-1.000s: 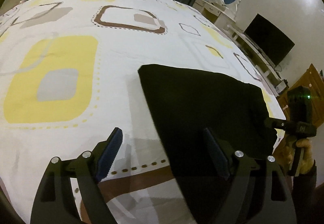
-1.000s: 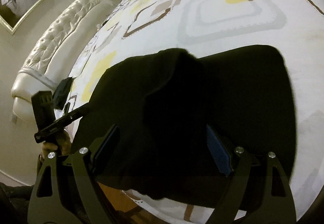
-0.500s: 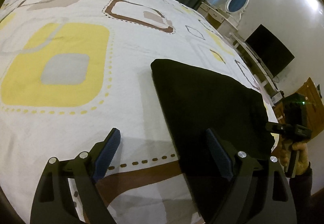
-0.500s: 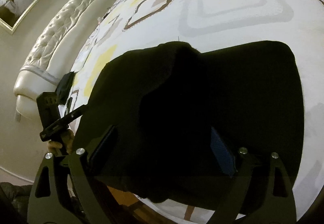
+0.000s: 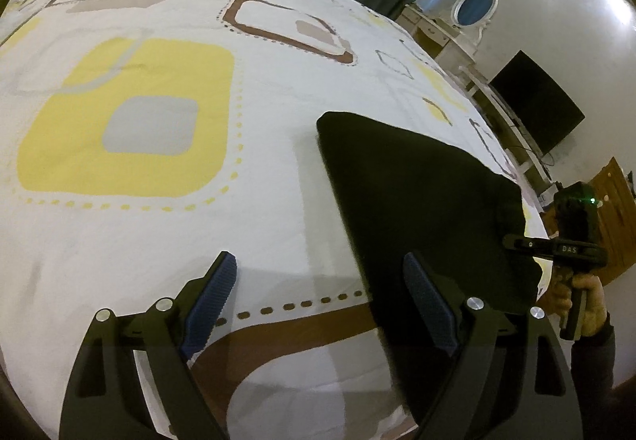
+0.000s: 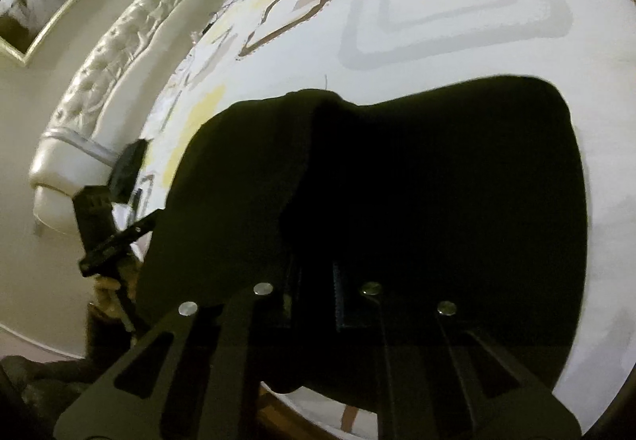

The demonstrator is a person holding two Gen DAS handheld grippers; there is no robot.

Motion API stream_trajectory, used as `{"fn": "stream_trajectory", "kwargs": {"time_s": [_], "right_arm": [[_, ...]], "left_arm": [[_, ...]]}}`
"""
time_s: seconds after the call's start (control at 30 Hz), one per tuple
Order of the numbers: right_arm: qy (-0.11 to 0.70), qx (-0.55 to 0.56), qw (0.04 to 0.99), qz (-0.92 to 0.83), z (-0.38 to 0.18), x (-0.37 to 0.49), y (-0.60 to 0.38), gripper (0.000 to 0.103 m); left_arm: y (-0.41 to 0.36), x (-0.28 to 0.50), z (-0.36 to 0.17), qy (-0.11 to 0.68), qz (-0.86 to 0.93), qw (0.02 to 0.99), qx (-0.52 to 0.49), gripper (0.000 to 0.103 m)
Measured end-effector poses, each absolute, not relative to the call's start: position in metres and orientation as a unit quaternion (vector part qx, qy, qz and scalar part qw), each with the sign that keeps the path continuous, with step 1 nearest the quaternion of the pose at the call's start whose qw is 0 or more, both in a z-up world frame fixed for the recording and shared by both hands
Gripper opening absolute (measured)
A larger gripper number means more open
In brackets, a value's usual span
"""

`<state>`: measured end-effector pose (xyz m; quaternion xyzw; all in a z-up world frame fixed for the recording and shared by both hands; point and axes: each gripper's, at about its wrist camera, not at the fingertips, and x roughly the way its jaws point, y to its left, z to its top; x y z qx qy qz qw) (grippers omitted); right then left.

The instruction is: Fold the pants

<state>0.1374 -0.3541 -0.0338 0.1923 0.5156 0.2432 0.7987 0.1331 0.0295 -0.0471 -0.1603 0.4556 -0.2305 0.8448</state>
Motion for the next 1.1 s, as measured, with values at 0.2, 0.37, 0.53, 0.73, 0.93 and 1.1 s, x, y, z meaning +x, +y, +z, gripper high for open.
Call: {"fn": "stream_trajectory", "kwargs": {"time_s": [0.2,0.37,0.53,0.73,0.93,1.1], "right_arm": [[0.487,0.192,0.815,0.249,-0.013,0.133,-0.357,0.005],[0.472,0.187,0.829,0.234,0.0,0.13,-0.369,0.005],[0.461,0.193,0.841,0.208,0.004,0.123,-0.396,0.004],[0.456,0.208,0.846,0.181,-0.001,0.112,-0.428,0.005],[0.463,0.227,0.84,0.171,-0.02,0.114,-0.443,0.005],[0.461,0.261,0.83,0.176,-0.039,0.115,-0.455,0.005]], "left_arm": [[0.028,0.133,-0.047,0.46,-0.23,0.844,-0.154,0.085],[0.023,0.132,-0.043,0.458,-0.241,0.841,-0.159,0.085],[0.008,0.131,-0.034,0.452,-0.26,0.84,-0.146,0.085],[-0.018,0.134,-0.033,0.455,-0.278,0.835,-0.133,0.085],[-0.035,0.139,-0.037,0.462,-0.281,0.831,-0.131,0.085],[-0.04,0.141,-0.044,0.471,-0.278,0.827,-0.132,0.087]]}}
